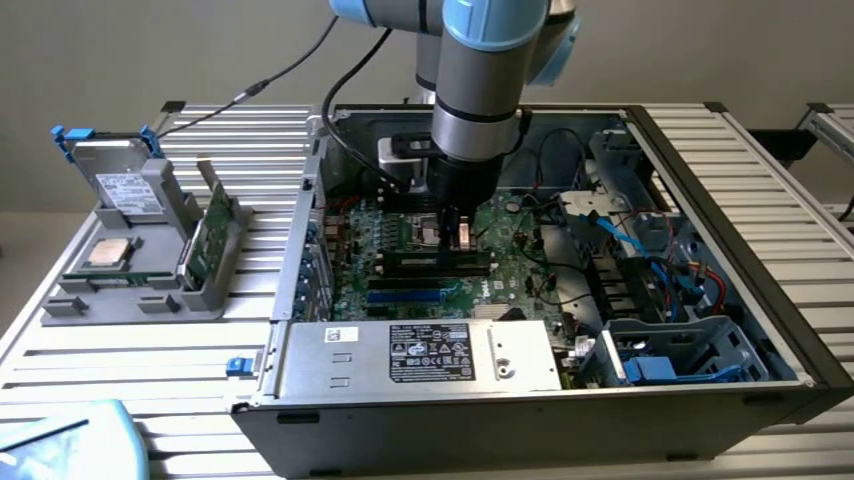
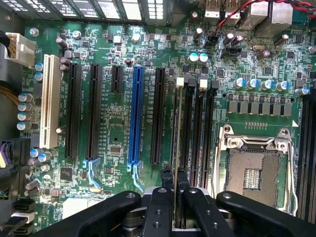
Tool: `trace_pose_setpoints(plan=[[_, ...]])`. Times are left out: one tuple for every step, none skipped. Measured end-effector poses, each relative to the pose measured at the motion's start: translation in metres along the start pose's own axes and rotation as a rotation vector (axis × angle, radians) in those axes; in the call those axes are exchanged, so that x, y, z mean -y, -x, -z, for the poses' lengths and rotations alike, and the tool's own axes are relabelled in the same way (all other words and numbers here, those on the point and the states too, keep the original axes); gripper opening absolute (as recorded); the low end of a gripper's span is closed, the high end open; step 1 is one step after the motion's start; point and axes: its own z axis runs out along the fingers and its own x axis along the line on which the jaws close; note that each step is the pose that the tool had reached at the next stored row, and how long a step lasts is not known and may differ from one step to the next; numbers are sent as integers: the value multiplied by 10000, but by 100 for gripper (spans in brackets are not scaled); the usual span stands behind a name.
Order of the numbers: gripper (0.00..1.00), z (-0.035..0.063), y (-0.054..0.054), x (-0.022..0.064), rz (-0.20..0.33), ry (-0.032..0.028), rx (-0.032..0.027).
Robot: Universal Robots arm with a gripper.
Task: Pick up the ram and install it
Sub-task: 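Insert the ram into the slot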
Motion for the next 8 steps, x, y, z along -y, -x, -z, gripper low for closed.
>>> trace_pose_setpoints(plan=[[14, 0, 0, 0, 0, 2, -3], [14, 0, 0, 0, 0, 2, -3], [14, 0, 0, 0, 0, 3, -6], [14, -1, 0, 0, 0, 1, -5], [14, -3, 0, 0, 0, 1, -5], [14, -7, 1, 1, 1, -1, -1], [14, -10, 2, 1, 0, -1, -2], [14, -11, 2, 1, 1, 1, -6]])
